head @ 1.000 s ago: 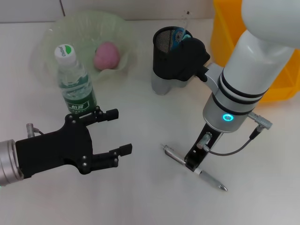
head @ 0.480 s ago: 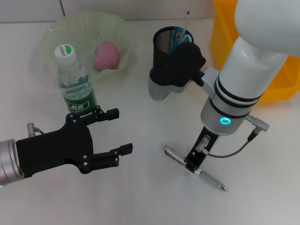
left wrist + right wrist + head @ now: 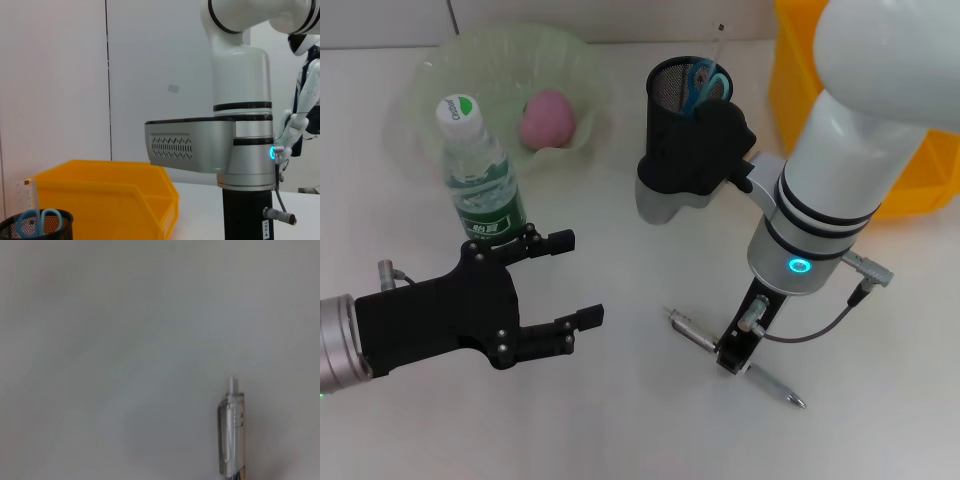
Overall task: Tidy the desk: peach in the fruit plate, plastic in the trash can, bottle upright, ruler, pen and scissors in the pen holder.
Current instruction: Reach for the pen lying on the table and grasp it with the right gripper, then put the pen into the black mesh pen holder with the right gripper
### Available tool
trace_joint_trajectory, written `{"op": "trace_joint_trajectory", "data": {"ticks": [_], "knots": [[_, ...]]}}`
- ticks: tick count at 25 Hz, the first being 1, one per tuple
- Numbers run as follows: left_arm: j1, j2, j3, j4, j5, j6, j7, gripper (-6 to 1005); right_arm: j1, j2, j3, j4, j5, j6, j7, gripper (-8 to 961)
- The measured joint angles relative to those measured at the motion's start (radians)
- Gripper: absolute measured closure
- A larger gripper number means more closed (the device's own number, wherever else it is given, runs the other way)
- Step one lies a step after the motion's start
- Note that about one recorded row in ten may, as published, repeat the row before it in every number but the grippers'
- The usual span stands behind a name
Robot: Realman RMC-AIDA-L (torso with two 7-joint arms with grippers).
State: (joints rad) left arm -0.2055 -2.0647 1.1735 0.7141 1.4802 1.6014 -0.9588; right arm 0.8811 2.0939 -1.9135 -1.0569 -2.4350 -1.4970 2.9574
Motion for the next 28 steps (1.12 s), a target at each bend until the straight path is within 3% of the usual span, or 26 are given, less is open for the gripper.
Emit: {"op": "trace_joint_trajectory", "data": {"ticks": [14, 18, 24, 25, 26, 27, 28], "knots": [[-0.004, 0.000, 0.000, -0.002, 0.000, -0.001, 0.000, 199, 0.012, 0.000, -0.047, 0.010, 0.003, 0.007, 0.000, 730], [-0.005, 0.000, 0.000, -0.002, 0.000, -0.002, 0.000, 199, -0.017, 0.000, -0.022, -0.061, -0.011, -0.006, 0.000, 808], [-0.005, 0.000, 0.000, -0.001, 0.000, -0.001, 0.000, 199, -0.146, -0.002, 0.220, -0.338, -0.160, -0.074, 0.000, 819], [-0.004, 0.000, 0.000, -0.001, 0.000, 0.000, 0.000, 199, -0.198, -0.004, 0.334, -0.464, -0.192, -0.061, -0.003, 817], [-0.004, 0.000, 0.000, -0.001, 0.000, 0.000, 0.000, 199, -0.198, -0.004, 0.334, -0.464, -0.192, -0.061, -0.003, 815], [-0.005, 0.000, 0.000, -0.001, 0.000, 0.001, 0.000, 199, -0.268, -0.005, 0.426, -0.578, -0.168, 0.013, -0.043, 813], [-0.005, 0.000, -0.001, -0.001, 0.000, 0.001, 0.000, 199, -0.268, -0.005, 0.426, -0.578, -0.168, 0.013, -0.043, 811]]}}
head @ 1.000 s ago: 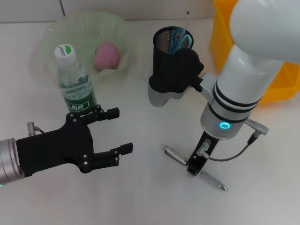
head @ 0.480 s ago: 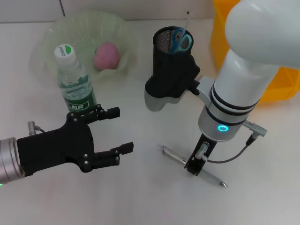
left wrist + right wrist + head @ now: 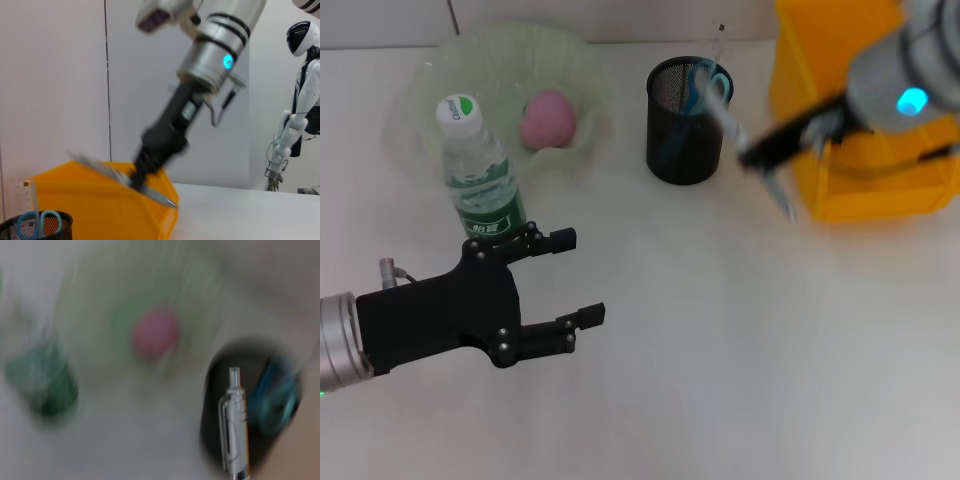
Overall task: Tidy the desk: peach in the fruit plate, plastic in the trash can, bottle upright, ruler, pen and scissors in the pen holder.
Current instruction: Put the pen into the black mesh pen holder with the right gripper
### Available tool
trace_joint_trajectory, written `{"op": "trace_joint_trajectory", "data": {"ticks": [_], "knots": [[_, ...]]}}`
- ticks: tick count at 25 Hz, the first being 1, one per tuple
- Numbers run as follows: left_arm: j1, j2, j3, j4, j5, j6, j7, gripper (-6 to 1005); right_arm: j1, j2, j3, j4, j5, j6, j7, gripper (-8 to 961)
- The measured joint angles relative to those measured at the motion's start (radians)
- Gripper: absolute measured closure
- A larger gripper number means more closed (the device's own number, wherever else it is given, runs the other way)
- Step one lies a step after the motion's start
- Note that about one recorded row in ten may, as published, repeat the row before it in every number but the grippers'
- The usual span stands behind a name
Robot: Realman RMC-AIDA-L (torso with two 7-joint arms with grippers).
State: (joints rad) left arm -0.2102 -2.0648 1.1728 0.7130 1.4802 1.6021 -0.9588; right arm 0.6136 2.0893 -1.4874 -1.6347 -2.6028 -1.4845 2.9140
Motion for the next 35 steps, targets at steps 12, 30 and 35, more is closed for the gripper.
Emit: {"op": "trace_joint_trajectory", "data": {"ticks": [12, 30, 35], "knots": [[0.000, -0.001, -0.001, -0.001, 0.000, -0.001, 0.000, 199, -0.253, -0.001, -0.064, 0.582, 1.582, 0.722, -1.633, 789], [-0.006, -0.001, -0.001, -0.001, 0.000, 0.003, 0.000, 199, 0.062, 0.003, -0.070, 1.260, 1.978, 0.582, -2.099, 756], [-0.006, -0.001, -0.001, -0.001, 0.000, 0.004, 0.001, 199, 0.048, 0.003, -0.070, 1.269, 1.978, 0.579, -2.089, 747]]}}
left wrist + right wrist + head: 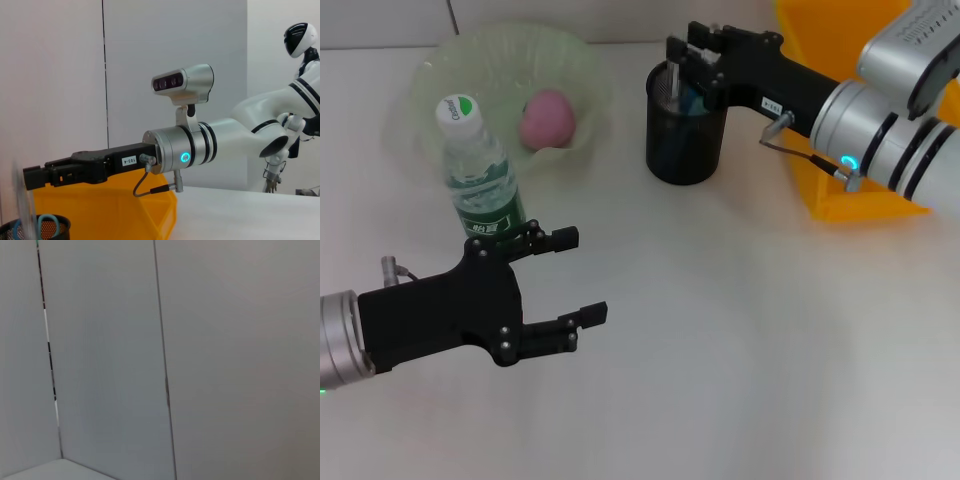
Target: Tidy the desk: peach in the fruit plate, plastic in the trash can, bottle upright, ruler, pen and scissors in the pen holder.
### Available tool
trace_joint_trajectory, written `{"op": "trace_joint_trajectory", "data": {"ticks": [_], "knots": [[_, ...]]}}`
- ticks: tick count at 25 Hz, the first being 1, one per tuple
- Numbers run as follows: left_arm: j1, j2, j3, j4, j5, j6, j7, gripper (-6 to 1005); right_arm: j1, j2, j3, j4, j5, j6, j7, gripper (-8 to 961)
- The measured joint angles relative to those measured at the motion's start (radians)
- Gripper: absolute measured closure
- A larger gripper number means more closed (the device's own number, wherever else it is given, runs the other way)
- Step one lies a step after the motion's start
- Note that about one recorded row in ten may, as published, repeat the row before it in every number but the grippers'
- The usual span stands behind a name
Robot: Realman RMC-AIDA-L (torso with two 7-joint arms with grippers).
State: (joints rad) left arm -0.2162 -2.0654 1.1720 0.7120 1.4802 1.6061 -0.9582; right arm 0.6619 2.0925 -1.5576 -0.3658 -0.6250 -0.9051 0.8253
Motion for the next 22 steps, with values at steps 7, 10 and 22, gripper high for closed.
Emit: {"op": "trace_joint_trajectory", "data": {"ticks": [7, 10, 22], "knots": [[0.010, 0.001, 0.000, 0.002, -0.004, 0.012, 0.012, 199, -0.106, -0.008, -0.003, -0.069, -0.016, -0.151, 0.075, 551], [0.013, 0.003, -0.001, 0.005, -0.007, 0.024, 0.012, 199, -0.226, -0.014, -0.003, -0.178, -0.089, -0.250, 0.154, 437], [0.009, 0.004, -0.024, -0.015, 0.000, 0.030, 0.026, 199, -0.478, -0.014, 0.252, -0.131, -0.630, -0.696, -0.015, 112]]}}
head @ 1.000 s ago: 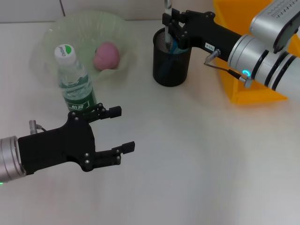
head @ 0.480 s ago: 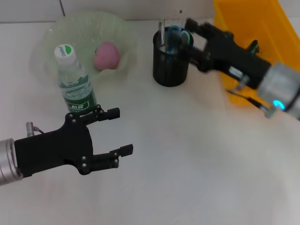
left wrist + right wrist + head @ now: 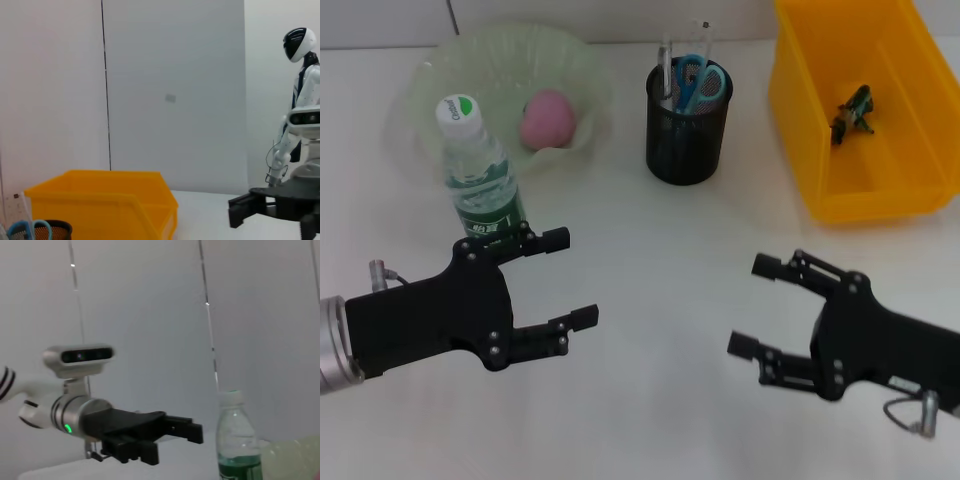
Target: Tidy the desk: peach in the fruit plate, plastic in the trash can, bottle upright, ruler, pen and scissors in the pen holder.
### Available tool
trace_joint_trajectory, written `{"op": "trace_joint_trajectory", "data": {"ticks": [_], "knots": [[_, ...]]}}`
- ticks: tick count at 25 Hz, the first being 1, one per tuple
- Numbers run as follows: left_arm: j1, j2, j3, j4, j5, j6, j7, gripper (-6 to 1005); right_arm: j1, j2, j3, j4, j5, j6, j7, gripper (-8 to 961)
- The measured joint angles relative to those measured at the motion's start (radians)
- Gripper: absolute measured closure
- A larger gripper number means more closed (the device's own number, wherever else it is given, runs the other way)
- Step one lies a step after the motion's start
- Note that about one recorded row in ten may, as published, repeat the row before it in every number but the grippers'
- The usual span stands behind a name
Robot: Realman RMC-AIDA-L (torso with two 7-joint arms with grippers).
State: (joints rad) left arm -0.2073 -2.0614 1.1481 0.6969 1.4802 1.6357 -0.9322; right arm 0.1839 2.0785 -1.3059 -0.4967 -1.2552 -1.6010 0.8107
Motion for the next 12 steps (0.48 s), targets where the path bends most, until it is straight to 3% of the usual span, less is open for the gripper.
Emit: {"op": "trace_joint_trajectory", "data": {"ticks": [12], "knots": [[0.000, 0.000, 0.005, -0.008, 0.025, -0.004, -0.011, 199, -0.009, 0.001, 0.007, 0.023, -0.004, -0.019, -0.039, 112]]}}
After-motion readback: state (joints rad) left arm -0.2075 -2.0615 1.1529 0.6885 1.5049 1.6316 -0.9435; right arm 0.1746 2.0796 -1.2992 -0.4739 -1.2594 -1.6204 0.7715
